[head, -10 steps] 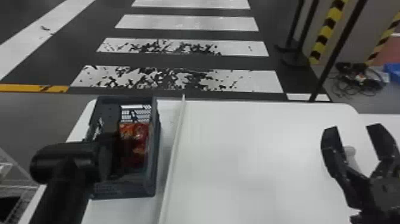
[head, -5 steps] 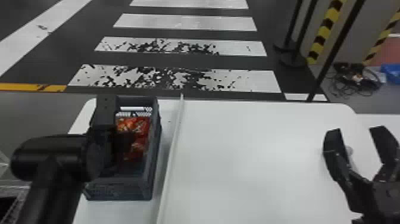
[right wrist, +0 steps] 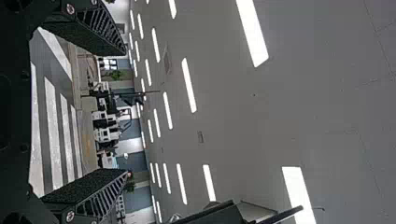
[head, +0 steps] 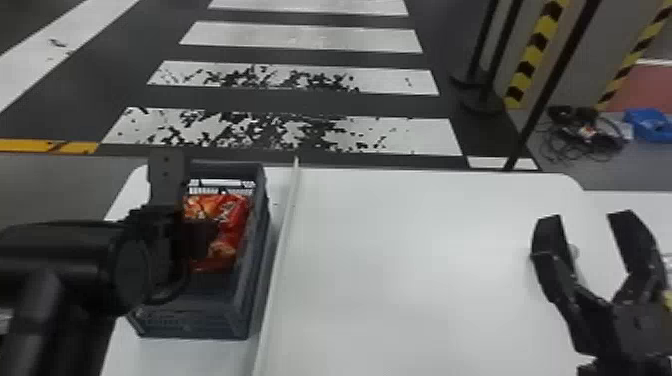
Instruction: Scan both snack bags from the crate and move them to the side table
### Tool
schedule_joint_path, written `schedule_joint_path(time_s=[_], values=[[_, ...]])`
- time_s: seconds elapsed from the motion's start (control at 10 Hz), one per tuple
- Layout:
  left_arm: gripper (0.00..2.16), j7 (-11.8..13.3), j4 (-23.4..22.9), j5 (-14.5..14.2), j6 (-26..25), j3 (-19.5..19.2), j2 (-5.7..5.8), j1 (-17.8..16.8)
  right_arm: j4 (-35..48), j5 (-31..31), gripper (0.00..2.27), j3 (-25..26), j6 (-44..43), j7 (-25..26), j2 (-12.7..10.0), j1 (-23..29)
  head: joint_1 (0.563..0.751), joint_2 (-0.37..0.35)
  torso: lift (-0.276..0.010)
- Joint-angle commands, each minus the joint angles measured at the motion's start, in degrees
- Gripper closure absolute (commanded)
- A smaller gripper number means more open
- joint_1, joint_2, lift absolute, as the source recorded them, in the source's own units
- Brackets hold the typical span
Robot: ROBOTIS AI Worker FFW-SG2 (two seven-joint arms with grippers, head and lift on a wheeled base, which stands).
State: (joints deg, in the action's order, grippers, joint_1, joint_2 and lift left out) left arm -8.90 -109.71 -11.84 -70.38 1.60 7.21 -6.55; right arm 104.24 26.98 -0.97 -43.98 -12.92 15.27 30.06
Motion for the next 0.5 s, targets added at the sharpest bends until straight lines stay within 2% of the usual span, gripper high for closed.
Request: schedule_joint_path(time_s=[0.0, 0.4], values=[[1.97, -0.1, -2.7, 0.9, -1.1, 0.2, 0.09, 0.8, 0.1, 0.1, 0.10, 0.0, 0.0, 0.0, -0.1, 0.1, 0.695, -0.032, -0.095], [1.97, -0.9, -6.7, 0.5, -0.8, 0.2, 0.35, 1.8, 0.1, 0.2, 0.10, 0.0, 0.0, -0.1, -0.1, 0.1, 0.695, -0.029, -0.095]])
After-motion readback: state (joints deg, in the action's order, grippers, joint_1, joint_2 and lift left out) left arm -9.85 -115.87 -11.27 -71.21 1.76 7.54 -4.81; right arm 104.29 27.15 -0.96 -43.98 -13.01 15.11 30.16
